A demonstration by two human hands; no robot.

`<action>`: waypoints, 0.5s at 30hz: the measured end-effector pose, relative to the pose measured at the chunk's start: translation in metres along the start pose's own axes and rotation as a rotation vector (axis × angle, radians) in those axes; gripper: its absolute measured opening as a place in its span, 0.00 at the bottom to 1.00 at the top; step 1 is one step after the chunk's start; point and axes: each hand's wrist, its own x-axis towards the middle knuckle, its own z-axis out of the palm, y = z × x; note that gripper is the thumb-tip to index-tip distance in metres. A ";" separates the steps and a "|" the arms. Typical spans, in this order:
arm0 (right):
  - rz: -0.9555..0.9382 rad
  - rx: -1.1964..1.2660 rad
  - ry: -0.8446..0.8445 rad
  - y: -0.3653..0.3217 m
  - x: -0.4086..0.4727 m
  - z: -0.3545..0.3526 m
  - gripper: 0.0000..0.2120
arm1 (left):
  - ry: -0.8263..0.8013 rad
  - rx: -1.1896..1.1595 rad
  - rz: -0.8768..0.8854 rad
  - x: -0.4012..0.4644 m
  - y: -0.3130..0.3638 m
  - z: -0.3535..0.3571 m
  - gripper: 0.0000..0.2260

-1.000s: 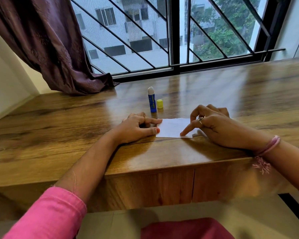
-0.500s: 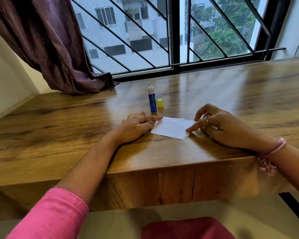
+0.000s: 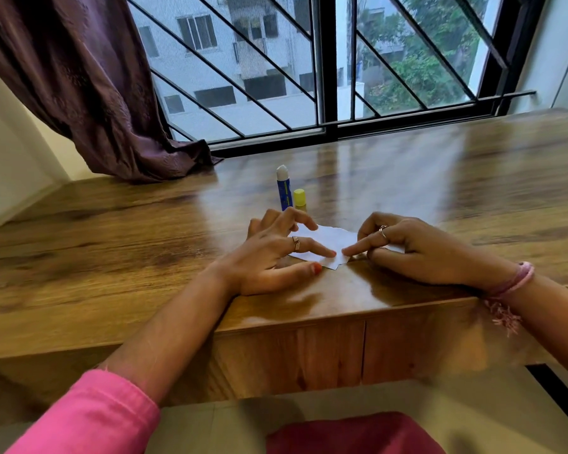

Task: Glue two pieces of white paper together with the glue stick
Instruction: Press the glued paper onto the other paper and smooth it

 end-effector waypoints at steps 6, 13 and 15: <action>0.033 -0.135 -0.083 -0.002 -0.001 0.001 0.17 | -0.035 -0.059 -0.030 0.000 -0.001 0.002 0.19; 0.108 -0.229 -0.025 0.007 0.004 0.003 0.16 | -0.073 -0.066 -0.060 0.001 -0.001 0.002 0.17; 0.168 -0.273 0.008 0.012 0.006 0.004 0.15 | -0.079 -0.070 -0.071 0.001 -0.001 0.002 0.15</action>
